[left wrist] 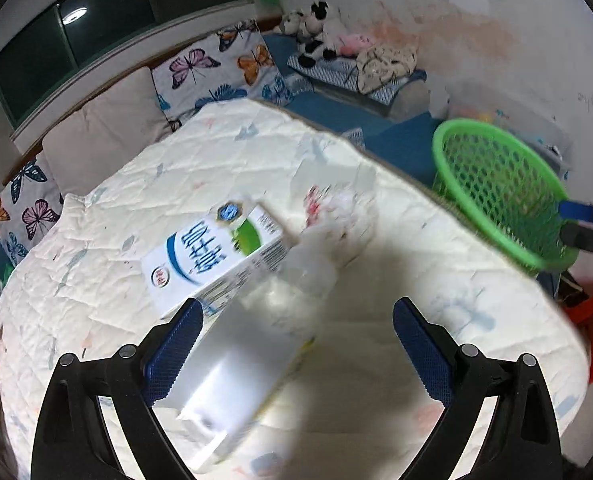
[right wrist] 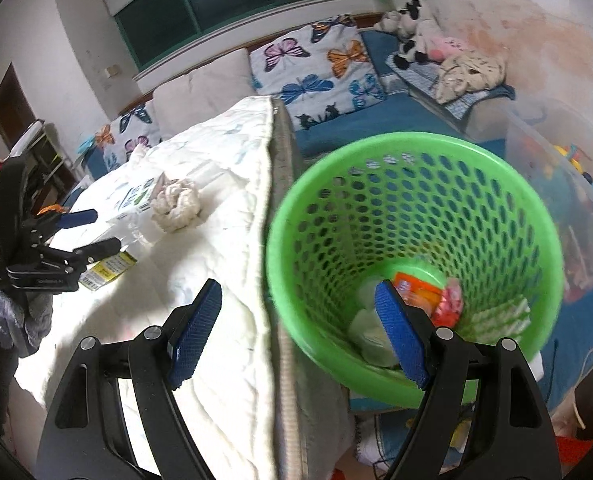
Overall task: Collect trash
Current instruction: 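Grasp the clear water bottle with the left tool while the right tool grasps the crumpled white tissue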
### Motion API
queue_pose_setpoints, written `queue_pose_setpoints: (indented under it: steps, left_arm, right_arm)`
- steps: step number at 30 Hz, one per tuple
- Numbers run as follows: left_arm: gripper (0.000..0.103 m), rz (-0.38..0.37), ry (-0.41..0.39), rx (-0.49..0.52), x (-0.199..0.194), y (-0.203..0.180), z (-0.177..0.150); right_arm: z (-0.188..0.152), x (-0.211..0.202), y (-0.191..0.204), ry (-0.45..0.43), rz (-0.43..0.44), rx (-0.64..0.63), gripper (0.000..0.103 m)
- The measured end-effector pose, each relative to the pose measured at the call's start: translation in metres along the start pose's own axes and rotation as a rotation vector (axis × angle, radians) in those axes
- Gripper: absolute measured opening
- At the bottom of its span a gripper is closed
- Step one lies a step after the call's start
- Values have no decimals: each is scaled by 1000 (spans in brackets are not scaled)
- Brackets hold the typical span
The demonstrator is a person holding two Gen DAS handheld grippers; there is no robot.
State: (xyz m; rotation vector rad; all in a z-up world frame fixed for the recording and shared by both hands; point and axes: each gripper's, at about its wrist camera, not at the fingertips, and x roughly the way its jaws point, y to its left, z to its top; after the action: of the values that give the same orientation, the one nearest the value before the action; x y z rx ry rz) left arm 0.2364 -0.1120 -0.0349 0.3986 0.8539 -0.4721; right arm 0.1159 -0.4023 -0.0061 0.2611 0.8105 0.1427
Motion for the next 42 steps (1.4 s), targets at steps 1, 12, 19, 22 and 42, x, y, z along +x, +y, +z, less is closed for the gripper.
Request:
queue_pose_setpoints:
  steps: [1, 12, 19, 22, 42]
  left_arm:
    - [93, 10, 8, 5, 2, 3, -2]
    - [90, -3, 77, 43, 28, 17, -12]
    - [77, -8, 89, 54, 36, 19, -17]
    - [75, -8, 79, 64, 35, 18, -17]
    - [63, 3, -2, 9, -17, 29, -31]
  right_arm:
    - [1, 3, 4, 3, 5, -7, 79]
    - [22, 33, 41, 40, 85, -46, 79]
    - [37, 48, 60, 56, 135, -41, 79]
    - [41, 55, 69, 63, 145, -39, 79]
    - [77, 125, 98, 169, 241, 165, 71]
